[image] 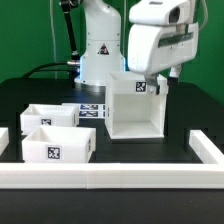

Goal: Assemble drawer

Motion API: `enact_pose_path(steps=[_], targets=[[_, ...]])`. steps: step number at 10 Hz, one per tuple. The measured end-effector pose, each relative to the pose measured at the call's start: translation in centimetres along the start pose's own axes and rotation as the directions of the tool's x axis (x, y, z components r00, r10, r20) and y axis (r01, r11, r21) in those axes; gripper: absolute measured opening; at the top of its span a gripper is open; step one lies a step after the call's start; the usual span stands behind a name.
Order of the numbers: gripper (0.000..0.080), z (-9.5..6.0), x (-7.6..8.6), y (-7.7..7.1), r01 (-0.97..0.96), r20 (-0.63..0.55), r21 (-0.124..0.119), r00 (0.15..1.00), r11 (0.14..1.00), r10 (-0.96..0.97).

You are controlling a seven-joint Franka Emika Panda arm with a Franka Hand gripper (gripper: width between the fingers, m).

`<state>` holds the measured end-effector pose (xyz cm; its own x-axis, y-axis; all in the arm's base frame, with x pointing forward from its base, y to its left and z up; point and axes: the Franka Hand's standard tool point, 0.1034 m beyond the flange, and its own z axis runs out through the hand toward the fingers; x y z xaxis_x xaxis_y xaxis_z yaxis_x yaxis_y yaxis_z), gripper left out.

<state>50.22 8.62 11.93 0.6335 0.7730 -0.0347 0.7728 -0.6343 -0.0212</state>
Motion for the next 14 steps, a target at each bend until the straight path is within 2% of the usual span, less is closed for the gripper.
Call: enact_pose_path(steps=[2, 4, 6, 7, 10, 14], targets=[[0.0650, -1.6, -1.0, -0.5, -0.014, -0.007, -0.020, 1.000, 1.000, 0.013], [0.0650, -1.0, -0.9, -0.5, -0.055, -0.003, -0.012, 0.998, 0.998, 0.055], [0.0650, -0.9, -1.0, -0.6, -0.197, -0.003, -0.011, 0.980, 0.980, 0.197], [0.0650, -0.4, -1.6, -1.0, -0.401, 0.008, -0.007, 0.916, 0.916, 0.401], [0.0650, -1.3, -2.5, -2.9, -0.700, 0.005, -0.021, 0.714, 0.714, 0.700], [0.0650, -1.2, -2.7, -3.1, -0.702, 0.005, -0.019, 0.712, 0.712, 0.703]])
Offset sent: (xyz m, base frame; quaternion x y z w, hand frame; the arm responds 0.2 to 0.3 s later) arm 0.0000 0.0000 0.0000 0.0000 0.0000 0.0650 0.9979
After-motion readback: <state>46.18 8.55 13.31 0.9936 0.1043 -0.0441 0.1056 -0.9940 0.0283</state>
